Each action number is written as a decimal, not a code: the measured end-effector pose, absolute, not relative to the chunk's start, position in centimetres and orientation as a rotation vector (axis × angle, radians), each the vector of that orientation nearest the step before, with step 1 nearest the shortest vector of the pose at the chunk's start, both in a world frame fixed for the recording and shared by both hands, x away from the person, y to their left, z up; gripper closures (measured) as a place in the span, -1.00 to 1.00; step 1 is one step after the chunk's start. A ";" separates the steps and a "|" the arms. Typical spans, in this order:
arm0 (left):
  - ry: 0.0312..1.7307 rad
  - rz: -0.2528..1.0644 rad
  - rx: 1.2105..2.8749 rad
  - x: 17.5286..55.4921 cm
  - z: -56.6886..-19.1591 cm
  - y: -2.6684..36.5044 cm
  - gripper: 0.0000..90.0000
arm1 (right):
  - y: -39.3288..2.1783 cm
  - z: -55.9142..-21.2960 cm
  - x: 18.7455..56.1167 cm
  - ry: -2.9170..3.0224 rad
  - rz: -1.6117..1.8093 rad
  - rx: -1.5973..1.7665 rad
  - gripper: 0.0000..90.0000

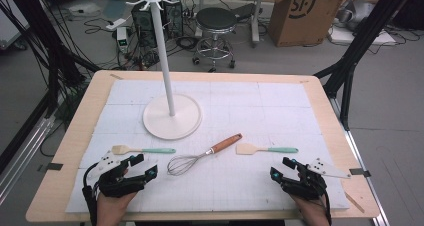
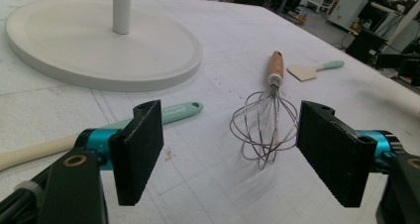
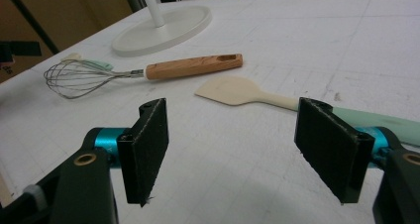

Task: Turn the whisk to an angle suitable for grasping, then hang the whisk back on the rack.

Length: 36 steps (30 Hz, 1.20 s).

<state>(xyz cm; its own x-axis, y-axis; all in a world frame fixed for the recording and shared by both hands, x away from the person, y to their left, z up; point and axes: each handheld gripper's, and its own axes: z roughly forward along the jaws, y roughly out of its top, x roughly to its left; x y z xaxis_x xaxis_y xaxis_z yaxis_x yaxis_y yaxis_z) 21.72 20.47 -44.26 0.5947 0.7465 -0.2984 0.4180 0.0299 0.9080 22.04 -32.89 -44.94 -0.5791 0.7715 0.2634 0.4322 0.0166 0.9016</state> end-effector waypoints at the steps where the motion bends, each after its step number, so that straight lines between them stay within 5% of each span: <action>1: 0.998 0.336 1.595 21.7 -44.2 20.5 -0.40 | -32.9 -44.9 22.0 1.998 1.584 1.243 -0.36; 36: 0.948 0.306 1.609 22.3 -43.7 19.0 -0.42 | -33.7 -44.9 21.2 1.969 1.564 1.266 -0.36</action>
<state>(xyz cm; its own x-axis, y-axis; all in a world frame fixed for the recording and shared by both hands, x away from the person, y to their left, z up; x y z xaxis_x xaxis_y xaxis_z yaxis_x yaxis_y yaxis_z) 22.34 18.99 -43.74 0.6350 0.7142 -0.2944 0.4071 0.0145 0.9133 21.21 -33.74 -44.94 -0.5535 0.7904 0.2625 0.4345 0.0052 0.9006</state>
